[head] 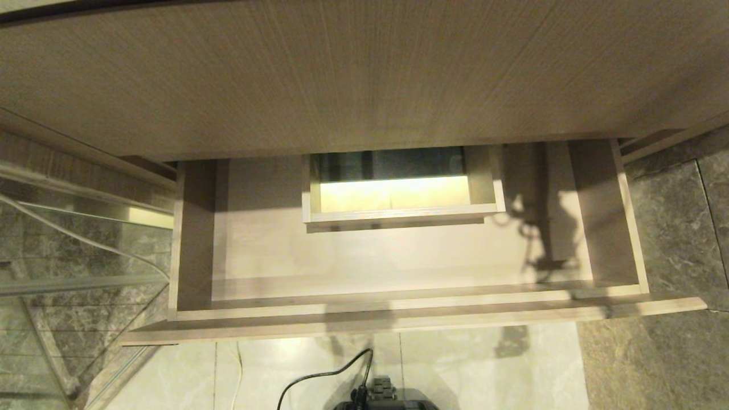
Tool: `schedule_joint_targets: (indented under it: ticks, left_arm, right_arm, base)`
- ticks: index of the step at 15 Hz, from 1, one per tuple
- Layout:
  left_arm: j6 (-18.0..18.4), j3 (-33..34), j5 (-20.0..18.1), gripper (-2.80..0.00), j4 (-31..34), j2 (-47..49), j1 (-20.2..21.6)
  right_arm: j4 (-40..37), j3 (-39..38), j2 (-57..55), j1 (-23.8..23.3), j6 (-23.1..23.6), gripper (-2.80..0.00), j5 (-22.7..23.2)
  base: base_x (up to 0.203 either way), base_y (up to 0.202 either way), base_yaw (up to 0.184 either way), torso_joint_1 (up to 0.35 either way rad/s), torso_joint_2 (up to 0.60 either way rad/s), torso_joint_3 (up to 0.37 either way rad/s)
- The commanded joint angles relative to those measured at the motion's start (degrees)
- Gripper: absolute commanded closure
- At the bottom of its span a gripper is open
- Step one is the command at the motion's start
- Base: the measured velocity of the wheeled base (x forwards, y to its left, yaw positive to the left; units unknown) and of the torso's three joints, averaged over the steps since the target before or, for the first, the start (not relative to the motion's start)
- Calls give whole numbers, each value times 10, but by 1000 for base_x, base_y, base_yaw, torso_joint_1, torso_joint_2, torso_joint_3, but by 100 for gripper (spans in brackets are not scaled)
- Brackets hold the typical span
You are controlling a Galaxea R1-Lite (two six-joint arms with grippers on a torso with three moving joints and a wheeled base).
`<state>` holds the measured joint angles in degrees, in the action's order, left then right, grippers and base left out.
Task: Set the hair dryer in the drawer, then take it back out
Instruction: Pick up the hairdryer
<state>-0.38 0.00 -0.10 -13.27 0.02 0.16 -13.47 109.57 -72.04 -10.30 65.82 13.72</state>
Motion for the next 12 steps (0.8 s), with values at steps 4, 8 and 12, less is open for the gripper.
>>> schedule_joint_targets:
  ticks: [4, 8, 12]
  left_arm:
    - [0, 23, 0, -280, -1, 0, 0]
    - [-1, 23, 0, -280, -1, 0, 0]
    - [-1, 23, 0, -280, -1, 0, 0]
  right_arm:
    - [25, -1, -14, 0, 4, -280, 1]
    - [28, 0, -30, 0, 4, -280, 1]
    - [39, 2, -46, 0, 4, -280, 1]
  base:
    - [0, 0, 0, 0, 0, 0]
    - [0, 0, 0, 0, 0, 0]
    - [0, 0, 0, 0, 0, 0]
